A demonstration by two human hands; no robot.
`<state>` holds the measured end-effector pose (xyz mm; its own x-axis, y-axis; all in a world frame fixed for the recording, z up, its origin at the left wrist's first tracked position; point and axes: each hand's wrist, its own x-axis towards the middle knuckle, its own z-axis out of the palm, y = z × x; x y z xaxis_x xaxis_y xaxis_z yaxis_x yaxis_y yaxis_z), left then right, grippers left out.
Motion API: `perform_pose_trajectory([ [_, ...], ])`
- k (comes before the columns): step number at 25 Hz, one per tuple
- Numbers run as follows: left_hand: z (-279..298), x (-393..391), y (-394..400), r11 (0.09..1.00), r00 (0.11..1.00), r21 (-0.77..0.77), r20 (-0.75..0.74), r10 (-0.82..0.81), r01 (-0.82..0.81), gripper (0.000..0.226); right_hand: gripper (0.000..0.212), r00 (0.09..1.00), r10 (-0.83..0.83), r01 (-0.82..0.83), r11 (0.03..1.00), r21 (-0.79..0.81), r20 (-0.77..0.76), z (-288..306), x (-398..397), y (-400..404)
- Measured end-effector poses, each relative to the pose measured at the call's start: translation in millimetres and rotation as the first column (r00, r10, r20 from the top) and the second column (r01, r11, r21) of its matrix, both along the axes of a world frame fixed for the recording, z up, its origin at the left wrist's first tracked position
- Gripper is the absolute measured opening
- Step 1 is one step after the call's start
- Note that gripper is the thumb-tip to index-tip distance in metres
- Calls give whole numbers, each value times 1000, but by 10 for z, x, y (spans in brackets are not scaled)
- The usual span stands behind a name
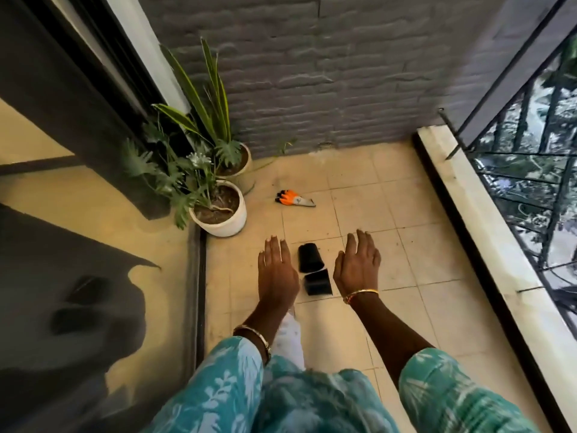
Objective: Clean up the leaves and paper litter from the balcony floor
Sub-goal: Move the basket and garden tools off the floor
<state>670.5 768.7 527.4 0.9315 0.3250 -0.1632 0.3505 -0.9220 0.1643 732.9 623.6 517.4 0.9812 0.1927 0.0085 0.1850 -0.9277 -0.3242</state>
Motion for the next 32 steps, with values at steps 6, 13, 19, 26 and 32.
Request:
perform_pose_trajectory([
  [6, -293, 1203, 579, 999, 995, -12, -93, -47, 46, 66, 48, 996, -14, 11, 999, -42, -83, -207, 1238, 402],
  [13, -577, 2440, 940, 993, 983, -101, -165, -76, 60, 65, 48, 977, -86, 87, 996, -5, -193, -479, 2629, 836],
  [19, -1654, 3364, 1046, 956, 941, -225, -322, 107, -186, 59, 40, 909, 48, -75, 996, -49, -415, -1622, 3910, 1141],
  [26, -4032, 4572, 1199, 752, 750, -364, -613, 250, -549, 56, 28, 707, 197, -273, 962, -4, -680, -4100, 5135, 1402],
  [32, -5765, 5248, 1475, 97, 391, -422, -697, 601, -901, 59, 52, 574, 341, -456, 888, 56, -745, -5786, 5535, 1833],
])
